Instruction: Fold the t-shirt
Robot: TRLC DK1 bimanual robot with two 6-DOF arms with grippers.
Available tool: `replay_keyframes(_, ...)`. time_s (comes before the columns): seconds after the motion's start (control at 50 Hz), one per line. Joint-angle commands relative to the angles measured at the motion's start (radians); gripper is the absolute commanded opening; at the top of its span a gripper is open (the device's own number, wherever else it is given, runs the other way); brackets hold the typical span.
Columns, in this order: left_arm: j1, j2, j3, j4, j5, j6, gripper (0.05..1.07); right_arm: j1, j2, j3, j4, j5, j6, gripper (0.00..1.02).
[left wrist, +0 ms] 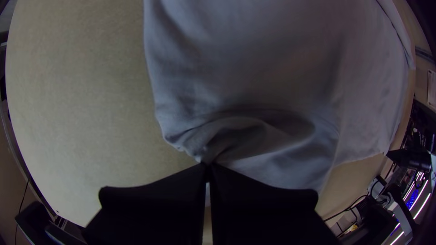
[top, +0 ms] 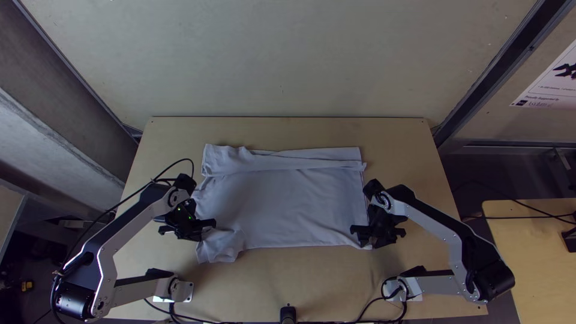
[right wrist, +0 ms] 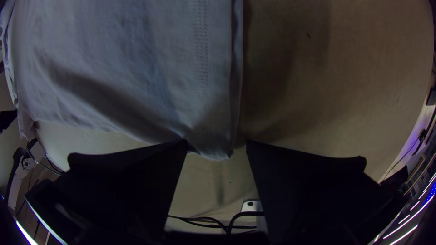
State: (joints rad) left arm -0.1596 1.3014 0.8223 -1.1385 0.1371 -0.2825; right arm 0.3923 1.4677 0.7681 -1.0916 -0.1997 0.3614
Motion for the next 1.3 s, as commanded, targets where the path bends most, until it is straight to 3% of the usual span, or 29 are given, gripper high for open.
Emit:
replay_keyframes(0.0,0.032,-0.01,0.012,-0.026,-0.008,0.029,0.08,0.006,-0.001,-0.043,0.039,-0.018,-0.03,0.26)
replay_keyframes(0.08,0.06,-0.016,0.021,-0.032,-0.008,0.045,0.08,0.006,-0.069,-0.062,0.099,-0.017,-0.03,0.02)
replay_keyframes(0.36,0.135,-0.085,0.061,-0.041,-0.005,0.108,0.08,-0.021,-0.187,-0.015,0.088,-0.009,-0.021,0.03)
replay_keyframes(0.66,0.236,-0.116,0.052,-0.064,-0.004,0.177,0.08,-0.099,-0.188,-0.007,0.088,0.079,-0.027,0.02)
replay_keyframes(1.28,0.25,0.012,0.301,-0.066,-0.001,0.175,0.08,-0.095,-0.13,0.208,0.088,0.144,-0.019,0.02)
